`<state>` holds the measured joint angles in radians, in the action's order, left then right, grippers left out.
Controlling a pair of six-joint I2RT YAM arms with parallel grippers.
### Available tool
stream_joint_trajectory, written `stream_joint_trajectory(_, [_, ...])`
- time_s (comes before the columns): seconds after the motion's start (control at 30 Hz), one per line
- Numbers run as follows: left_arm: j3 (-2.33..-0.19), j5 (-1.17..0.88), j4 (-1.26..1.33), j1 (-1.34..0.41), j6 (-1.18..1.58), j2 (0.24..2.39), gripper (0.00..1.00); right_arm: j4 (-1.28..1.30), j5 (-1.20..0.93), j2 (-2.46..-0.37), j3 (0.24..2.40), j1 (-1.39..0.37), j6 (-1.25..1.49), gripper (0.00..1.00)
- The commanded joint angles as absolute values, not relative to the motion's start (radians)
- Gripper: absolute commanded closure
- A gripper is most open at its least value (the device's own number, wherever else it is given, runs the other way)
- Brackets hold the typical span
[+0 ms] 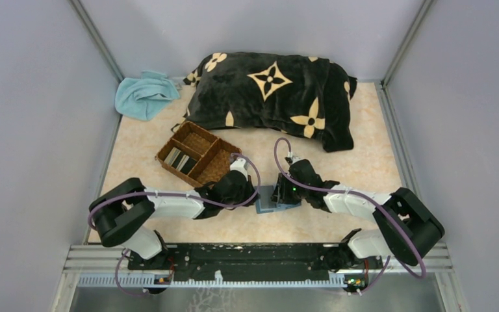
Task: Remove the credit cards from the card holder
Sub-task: Remove the credit card from the card holder.
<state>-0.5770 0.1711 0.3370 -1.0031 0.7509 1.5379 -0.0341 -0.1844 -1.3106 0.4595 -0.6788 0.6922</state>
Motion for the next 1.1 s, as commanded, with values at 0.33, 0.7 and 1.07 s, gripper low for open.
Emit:
stream_joint_trajectory(0.33, [-0.598,0.186,0.330,-0.997,0.744,1.551,1.00,-0.011,-0.152,-1.328,0.460,-0.684,0.674,0.65])
stream_joint_trajectory(0.7, [-0.598,0.156,0.343,-0.994,0.764,1.587,1.00,-0.021,-0.162,-1.341,0.456,-0.684,0.674,0.65])
stream_joint_trajectory(1.07, [-0.605,0.069,0.429,-0.994,0.788,1.614,0.75,-0.034,-0.164,-1.339,0.441,-0.684,0.678,0.65])
